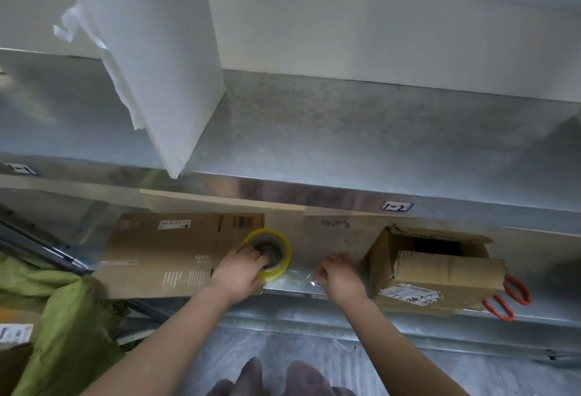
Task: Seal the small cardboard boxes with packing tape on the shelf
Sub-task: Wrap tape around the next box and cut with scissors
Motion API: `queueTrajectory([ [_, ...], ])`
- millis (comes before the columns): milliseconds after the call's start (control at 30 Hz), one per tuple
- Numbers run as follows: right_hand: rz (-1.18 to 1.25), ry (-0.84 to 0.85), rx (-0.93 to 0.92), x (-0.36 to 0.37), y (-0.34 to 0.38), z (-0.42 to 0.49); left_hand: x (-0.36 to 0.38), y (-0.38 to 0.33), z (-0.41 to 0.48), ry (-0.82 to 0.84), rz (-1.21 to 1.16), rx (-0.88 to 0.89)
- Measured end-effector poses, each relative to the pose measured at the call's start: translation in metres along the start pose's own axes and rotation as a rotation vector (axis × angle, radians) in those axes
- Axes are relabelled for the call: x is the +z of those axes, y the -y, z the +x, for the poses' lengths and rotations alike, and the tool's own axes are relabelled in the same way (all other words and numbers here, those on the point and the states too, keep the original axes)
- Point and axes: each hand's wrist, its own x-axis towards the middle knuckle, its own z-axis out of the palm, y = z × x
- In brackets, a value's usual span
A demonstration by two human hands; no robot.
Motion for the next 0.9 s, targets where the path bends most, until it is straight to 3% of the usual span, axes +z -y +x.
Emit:
queueTrajectory([
  [133,0.105,0.034,0.024,-0.002,0.003,-0.003,-0.001,0.000,-0.005,0.016,-0.052,-0.011],
  [333,0.055,0.006,-0.130,0.000,0.018,0.000,-0.006,-0.005,-0.012,0.023,-0.085,-0.035],
  [667,0.053,-0.030,-0.106,0.000,0.021,-0.008,-0.019,0.000,-0.019,-0.032,-0.111,0.035],
  [900,0.197,-0.185,-0.012,-0.045,0.034,-0.027,-0.047,0.002,-0.028,-0.110,-0.494,-0.078],
])
